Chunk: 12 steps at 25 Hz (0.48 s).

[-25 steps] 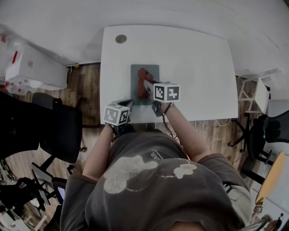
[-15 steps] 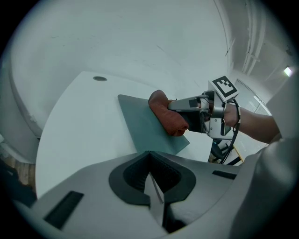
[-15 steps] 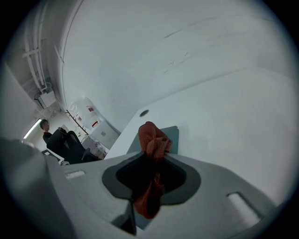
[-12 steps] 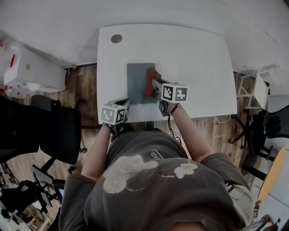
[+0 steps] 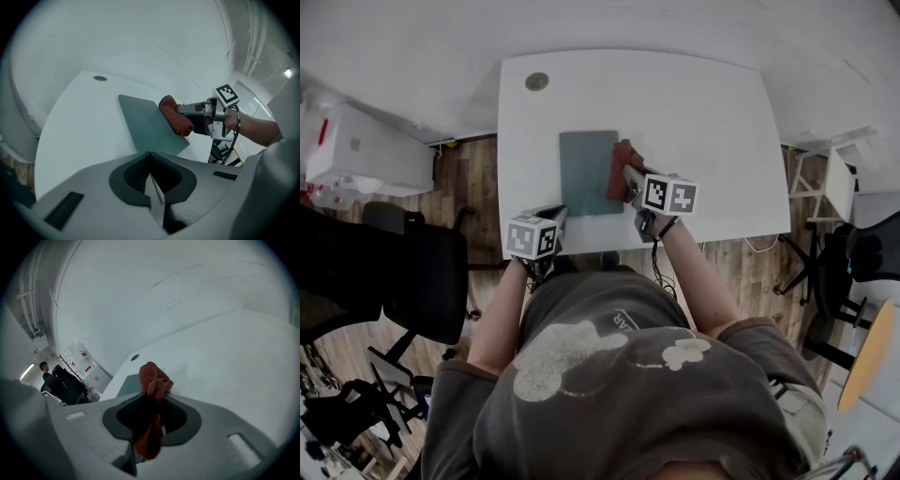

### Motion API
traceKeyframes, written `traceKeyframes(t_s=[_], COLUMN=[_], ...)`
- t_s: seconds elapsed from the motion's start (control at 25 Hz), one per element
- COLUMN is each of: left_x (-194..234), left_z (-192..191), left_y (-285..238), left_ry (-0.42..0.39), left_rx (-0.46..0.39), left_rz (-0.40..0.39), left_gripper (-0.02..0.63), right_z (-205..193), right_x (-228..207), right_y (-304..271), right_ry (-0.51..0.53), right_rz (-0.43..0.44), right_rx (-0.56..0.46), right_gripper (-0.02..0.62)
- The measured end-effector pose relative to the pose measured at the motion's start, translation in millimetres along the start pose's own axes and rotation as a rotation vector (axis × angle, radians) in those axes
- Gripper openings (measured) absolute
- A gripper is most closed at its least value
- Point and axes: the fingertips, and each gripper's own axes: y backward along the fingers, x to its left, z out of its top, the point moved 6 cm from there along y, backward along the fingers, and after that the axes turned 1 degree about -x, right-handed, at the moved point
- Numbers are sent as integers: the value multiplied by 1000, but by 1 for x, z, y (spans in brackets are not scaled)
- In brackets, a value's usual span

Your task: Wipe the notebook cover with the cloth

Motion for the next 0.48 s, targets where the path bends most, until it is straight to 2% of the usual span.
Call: traceKeyframes(t_s=[0.28,0.48], left_x=[1,-1], left_z=[0,-7], left_y=[0,-4], left_ry=[-5,-22], left_rx=[0,10], left_rz=[-7,-37], left_gripper=[-5,-5], right_z=[-1,2], right_x=[-1,22], right_y=[1,3], right_ry=[-9,18], right_rz=[-20,15], right_rx=[-7,-10], right_gripper=[91,91])
